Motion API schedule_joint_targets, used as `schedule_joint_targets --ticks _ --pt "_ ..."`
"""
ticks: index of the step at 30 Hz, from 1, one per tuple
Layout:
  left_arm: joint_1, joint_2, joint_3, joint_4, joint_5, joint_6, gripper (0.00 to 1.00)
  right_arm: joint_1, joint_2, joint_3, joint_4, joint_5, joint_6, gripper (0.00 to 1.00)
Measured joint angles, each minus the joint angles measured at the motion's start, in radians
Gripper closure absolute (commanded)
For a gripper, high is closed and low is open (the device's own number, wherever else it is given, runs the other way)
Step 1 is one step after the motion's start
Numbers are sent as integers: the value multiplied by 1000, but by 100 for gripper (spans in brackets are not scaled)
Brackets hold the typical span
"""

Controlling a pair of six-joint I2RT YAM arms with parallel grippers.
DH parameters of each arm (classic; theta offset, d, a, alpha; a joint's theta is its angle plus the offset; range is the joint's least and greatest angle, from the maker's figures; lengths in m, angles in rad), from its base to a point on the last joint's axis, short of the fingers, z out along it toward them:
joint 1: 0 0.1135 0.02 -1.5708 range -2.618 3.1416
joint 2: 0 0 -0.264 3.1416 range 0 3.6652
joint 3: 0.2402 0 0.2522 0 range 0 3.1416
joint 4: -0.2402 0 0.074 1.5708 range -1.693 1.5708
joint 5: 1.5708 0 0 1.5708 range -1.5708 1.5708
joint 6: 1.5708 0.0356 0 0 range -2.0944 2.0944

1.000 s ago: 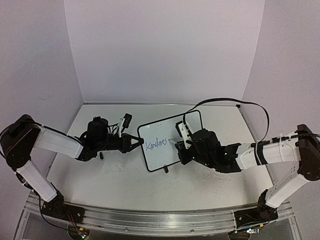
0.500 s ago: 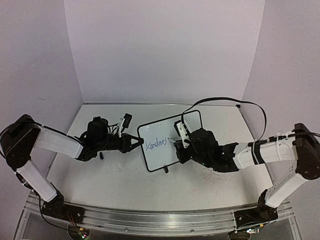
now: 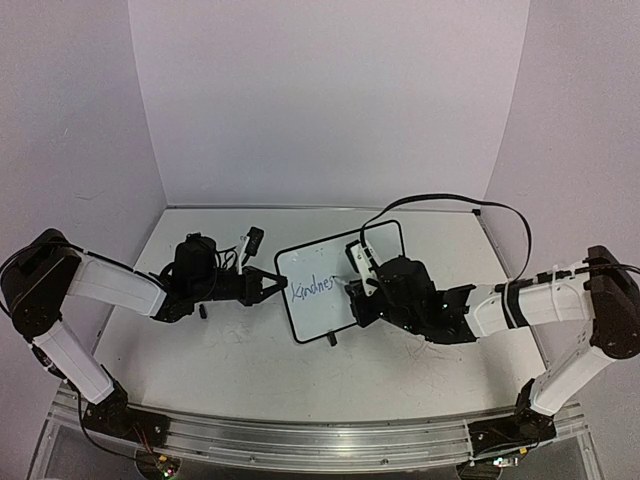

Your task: Write a sentence on the whiteboard

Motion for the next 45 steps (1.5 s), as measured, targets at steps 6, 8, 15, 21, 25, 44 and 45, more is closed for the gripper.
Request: schedule_joint_targets --ticks 6,8,15,21,25,44,45 --pt "0 0 0 0 0 0 100 0 0 -1 -1 -6 2 100" --pt "0 0 0 0 0 0 100 0 0 -2 -1 -6 3 100" --pt "0 0 0 0 0 0 100 1 0 -9 -6 -4 5 100" --pt "0 0 0 0 0 0 100 2 0 -9 -10 7 7 100" --pt "0 0 0 0 0 0 100 3 0 -9 -16 23 10 100" --pt "0 0 0 0 -1 0 100 3 0 -20 -23 27 22 100" --pt "0 0 0 0 -1 0 100 3 0 -20 -23 27 23 100"
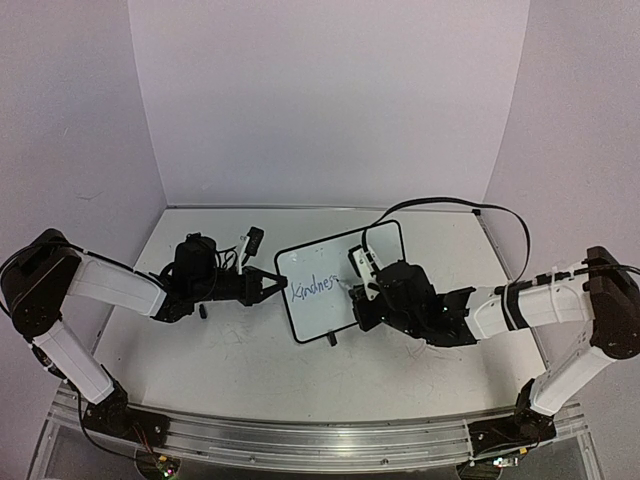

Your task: Write a sentence on the whiteboard

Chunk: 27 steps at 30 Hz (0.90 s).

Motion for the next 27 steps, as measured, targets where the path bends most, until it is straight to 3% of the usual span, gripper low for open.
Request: schedule_joint_targets --ticks 27 --pt "3 0 0 0 0 -1 100 13 17 19 -15 -2 11 100"
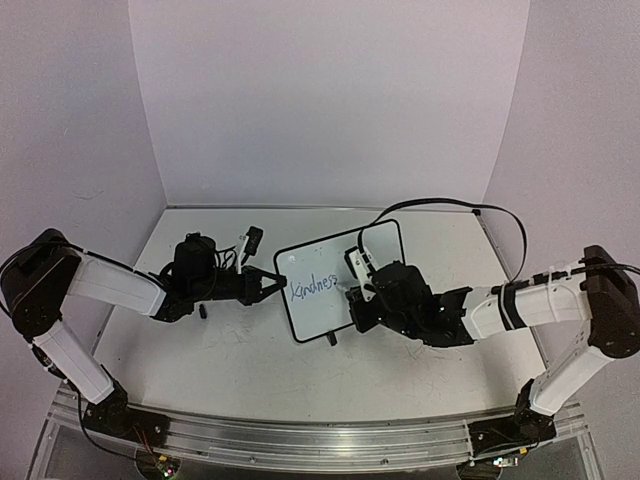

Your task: Write a sentence on the whiteboard

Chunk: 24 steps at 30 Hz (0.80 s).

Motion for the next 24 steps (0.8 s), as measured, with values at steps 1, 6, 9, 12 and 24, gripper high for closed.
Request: schedule_joint_targets --ticks 1,6,9,12,24 --pt "0 0 0 0 0 0 100 0 0 0 0 1 0 100" --pt "0 0 0 0 0 0 100 2 0 0 0 4 0 100" --pt "0 0 0 0 0 0 100 2 0 0 0 5 0 100" --pt "0 0 0 0 0 0 100 2 -1 0 0 4 0 100" --pt "0 0 0 0 1 1 100 -26 -200 -105 9 -7 -31 100"
